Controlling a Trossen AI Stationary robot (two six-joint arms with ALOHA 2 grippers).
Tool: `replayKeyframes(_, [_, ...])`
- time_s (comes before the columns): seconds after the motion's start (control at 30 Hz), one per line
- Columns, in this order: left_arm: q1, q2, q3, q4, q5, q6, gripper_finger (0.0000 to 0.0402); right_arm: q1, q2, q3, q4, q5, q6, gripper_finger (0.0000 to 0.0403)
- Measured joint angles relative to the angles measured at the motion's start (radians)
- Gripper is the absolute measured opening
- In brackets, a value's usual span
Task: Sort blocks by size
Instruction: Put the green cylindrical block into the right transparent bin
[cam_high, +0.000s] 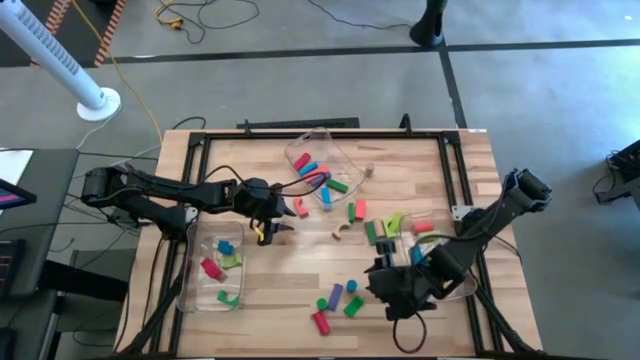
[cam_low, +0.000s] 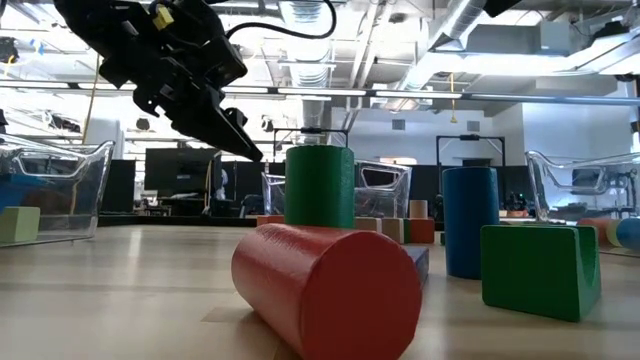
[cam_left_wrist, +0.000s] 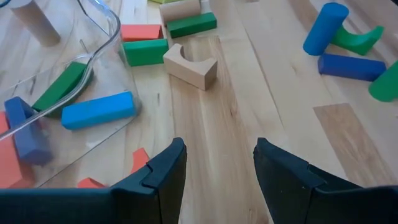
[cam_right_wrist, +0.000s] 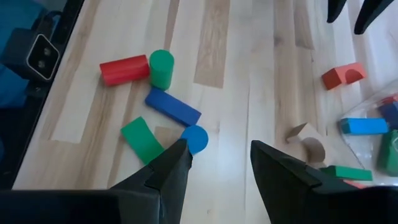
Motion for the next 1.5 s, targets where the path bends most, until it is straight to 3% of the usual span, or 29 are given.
replayKeyframes(0.33, [0.000, 0.000, 0.000, -0.008, -0.145, 0.087, 0.0179, 0.005, 0.000, 0.000, 0.001, 0.006, 0.020, 0.0203])
replayKeyframes(0.6, [0.006, 0.027, 0.000, 0.012, -0.146, 0.172, 0.0179, 0.001, 0.000, -0.001, 0.002, 0.057, 0.020, 0.0203])
replayKeyframes(1.1, [0.035, 0.365, 0.152, 0.091, -0.147, 0.241, 0.0179, 0.004, 0.001, -0.002, 0.003, 0.106, 0.047, 0.0203])
replayKeyframes(1.5, [-0.038, 0.393, 0.232, 0.093, -0.037, 0.232, 0.0179, -0.006, 0.142, -0.002, -0.035, 0.105, 0.046, 0.0203])
